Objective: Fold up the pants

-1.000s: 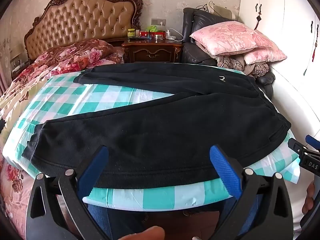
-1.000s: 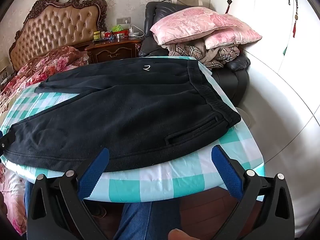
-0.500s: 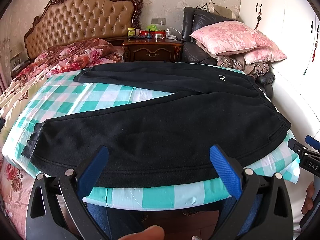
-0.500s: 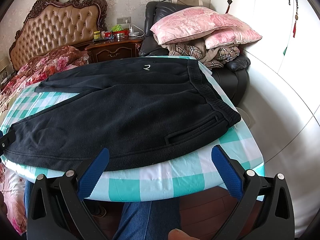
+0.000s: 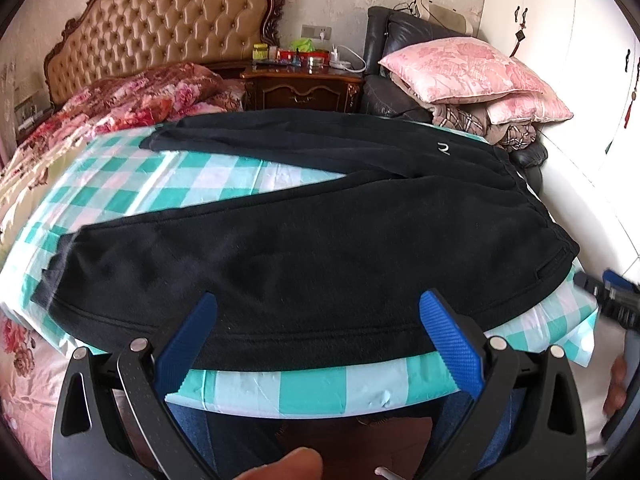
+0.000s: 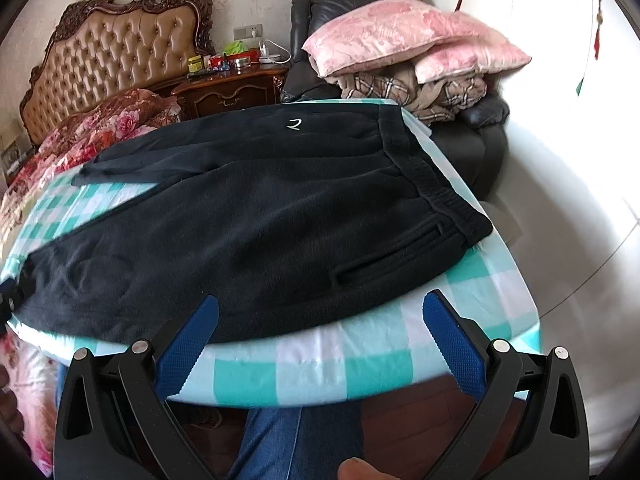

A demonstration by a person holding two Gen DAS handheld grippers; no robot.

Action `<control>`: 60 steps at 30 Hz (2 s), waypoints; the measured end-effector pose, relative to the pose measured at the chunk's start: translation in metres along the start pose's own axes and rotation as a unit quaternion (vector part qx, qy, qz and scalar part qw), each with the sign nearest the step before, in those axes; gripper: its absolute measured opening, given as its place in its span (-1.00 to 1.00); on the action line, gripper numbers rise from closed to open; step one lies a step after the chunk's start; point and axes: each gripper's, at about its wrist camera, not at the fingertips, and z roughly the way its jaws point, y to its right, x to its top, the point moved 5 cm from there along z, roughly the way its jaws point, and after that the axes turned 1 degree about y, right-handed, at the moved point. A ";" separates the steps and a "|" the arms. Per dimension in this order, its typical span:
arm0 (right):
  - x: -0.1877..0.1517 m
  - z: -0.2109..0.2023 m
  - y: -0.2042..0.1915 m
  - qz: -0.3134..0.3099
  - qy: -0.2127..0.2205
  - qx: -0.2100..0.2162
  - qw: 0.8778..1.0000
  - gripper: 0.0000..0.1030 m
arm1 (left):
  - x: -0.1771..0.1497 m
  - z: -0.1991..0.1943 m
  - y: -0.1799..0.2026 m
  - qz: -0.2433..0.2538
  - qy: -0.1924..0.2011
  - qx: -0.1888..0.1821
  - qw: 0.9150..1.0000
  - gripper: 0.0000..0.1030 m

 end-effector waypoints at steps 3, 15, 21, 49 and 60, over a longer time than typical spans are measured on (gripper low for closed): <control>0.041 0.026 0.022 0.013 -0.015 0.039 0.999 0.92 | -0.001 0.011 -0.009 -0.011 -0.014 -0.009 1.000 0.97; 0.239 0.222 0.115 0.038 -0.088 0.064 0.993 0.92 | 0.004 0.062 -0.060 -0.048 -0.058 0.013 0.997 0.97; 0.279 0.297 0.115 -0.013 -0.110 0.070 0.991 0.92 | 0.021 0.082 -0.094 -0.064 -0.062 0.035 0.995 0.97; 0.230 0.080 0.027 -0.236 0.088 0.209 0.945 -0.66 | 0.153 0.139 -0.164 -0.214 -0.040 -0.085 0.972 0.97; 0.145 0.001 0.030 -0.196 0.107 0.285 0.932 -0.66 | 0.235 0.270 -0.260 -0.396 -0.072 -0.159 0.901 0.39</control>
